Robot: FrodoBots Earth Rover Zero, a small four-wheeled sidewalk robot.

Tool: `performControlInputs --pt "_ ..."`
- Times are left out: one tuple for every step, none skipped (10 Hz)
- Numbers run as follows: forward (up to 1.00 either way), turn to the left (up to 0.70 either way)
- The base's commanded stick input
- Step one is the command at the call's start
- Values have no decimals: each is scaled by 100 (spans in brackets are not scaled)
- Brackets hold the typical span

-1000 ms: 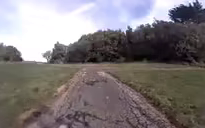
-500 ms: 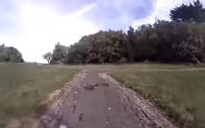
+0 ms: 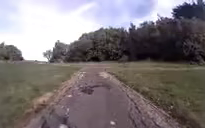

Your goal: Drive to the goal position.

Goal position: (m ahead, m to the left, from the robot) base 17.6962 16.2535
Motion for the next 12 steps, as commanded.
performControlInputs --pt "85 0" --pt "85 0" --pt "85 0" --pt "85 0" --pt "85 0" --pt "85 -3" --pt "85 -20" --pt "85 -34" --pt "85 -34" --pt "85 -34" --pt "85 -9" --pt "85 0"
